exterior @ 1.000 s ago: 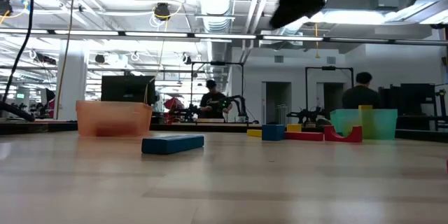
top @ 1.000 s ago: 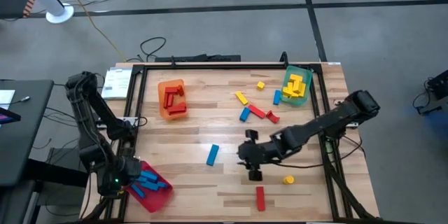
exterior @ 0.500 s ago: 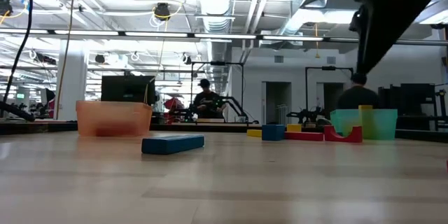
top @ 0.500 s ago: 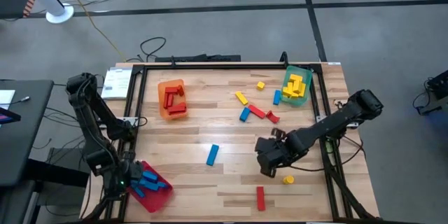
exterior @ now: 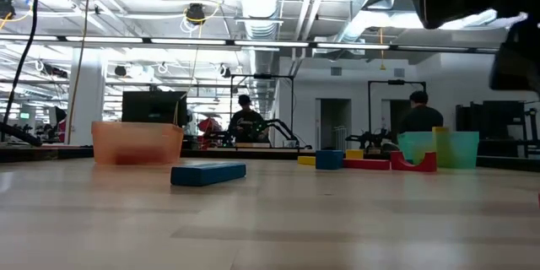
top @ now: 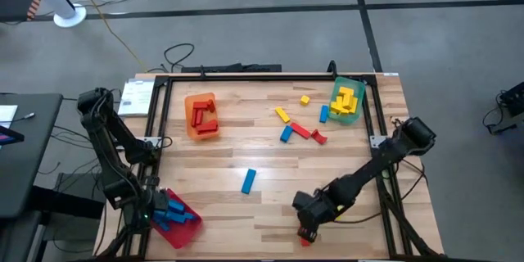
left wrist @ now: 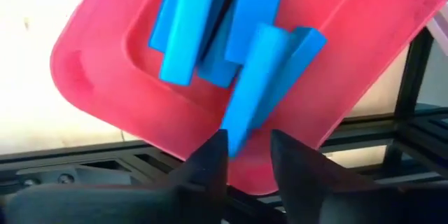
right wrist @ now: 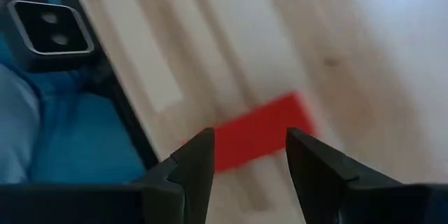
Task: Sort blocks
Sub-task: Put the blue wooden block into the red bin, then put the red wooden block into the orange bin
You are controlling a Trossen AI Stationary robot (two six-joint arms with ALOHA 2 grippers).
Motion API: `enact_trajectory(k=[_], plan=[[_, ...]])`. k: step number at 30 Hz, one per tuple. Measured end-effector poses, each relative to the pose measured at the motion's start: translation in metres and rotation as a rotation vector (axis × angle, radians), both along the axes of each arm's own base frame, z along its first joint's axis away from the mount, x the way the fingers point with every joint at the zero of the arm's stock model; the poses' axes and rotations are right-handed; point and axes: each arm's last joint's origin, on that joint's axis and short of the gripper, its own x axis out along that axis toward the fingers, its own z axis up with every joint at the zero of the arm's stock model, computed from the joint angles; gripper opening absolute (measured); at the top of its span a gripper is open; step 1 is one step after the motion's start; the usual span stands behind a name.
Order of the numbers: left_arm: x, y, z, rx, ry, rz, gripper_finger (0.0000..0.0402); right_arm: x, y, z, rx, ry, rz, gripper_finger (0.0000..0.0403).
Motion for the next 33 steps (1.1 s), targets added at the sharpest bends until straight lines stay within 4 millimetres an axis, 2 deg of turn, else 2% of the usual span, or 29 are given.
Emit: enact_trajectory(k=[4,9,15,20,33], plan=[[-0.001,0.003,-0.001,0.039,-0.008,0.006,0.0146,0.005,0.015,-0.011,0.062,-0.03,-0.031,0.0194],[-0.001,0.004,-0.001,0.056,-0.022,-0.006,0.0198,0.002,0.024,-0.022,0.099,0.035,-0.126,0.0208],[0.0,0.004,-0.001,0.067,-0.052,-0.046,0.0214,-0.002,0.028,-0.026,0.093,0.073,-0.19,0.0211],[0.001,0.005,-0.001,0.07,-0.06,-0.077,0.0214,0.001,0.015,-0.024,0.006,0.118,-0.183,0.0201],[0.003,0.006,-0.001,0.073,-0.065,-0.094,0.0215,0.023,-0.05,-0.011,-0.273,0.236,0.02,0.0172]])
